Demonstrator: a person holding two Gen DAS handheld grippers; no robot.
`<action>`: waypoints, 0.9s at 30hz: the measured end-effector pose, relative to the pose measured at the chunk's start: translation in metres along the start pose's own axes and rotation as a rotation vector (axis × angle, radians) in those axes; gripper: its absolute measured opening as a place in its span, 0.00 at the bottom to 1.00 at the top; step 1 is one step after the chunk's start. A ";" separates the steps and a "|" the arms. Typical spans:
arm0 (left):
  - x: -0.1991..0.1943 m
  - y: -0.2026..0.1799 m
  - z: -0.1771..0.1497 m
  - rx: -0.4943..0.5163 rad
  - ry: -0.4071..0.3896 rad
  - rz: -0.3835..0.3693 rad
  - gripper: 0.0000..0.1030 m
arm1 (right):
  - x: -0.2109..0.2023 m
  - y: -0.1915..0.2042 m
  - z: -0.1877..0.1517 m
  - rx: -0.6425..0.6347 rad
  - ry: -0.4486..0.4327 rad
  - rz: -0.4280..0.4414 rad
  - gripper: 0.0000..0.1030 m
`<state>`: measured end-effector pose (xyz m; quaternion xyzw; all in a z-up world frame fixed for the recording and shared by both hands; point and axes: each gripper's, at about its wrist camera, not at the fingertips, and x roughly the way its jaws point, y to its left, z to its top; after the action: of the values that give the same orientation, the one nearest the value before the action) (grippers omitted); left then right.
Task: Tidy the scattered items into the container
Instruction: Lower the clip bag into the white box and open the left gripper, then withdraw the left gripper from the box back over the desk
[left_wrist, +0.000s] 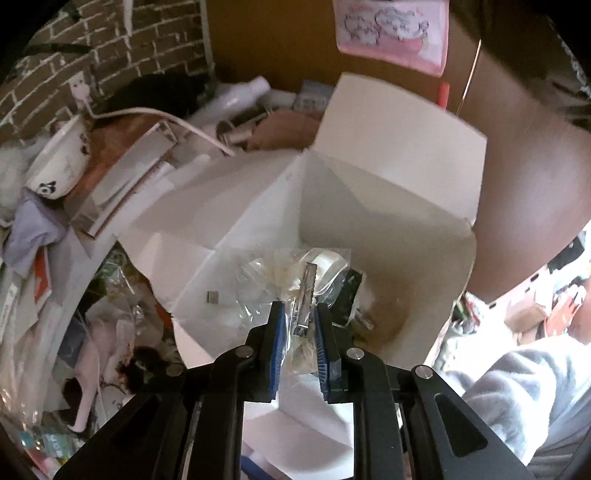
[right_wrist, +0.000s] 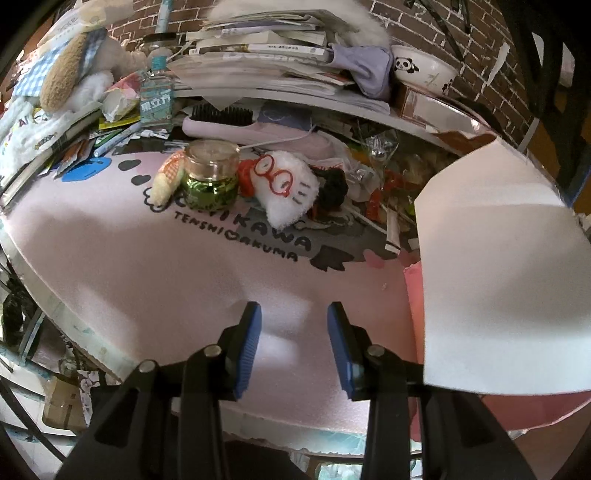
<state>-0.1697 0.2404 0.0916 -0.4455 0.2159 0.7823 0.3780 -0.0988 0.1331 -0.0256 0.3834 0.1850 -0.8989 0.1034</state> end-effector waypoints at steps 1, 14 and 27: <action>-0.001 -0.001 0.001 0.003 -0.001 0.002 0.15 | 0.000 0.000 0.001 0.002 0.000 0.001 0.34; -0.050 0.008 -0.008 -0.050 -0.167 0.004 0.79 | 0.000 -0.004 0.000 0.014 -0.005 0.006 0.35; -0.134 0.048 -0.105 -0.295 -0.423 0.305 0.93 | 0.000 -0.001 0.000 0.035 -0.025 0.010 0.41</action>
<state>-0.1085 0.0864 0.1536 -0.2851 0.0807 0.9285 0.2237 -0.0988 0.1342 -0.0254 0.3750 0.1658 -0.9062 0.1035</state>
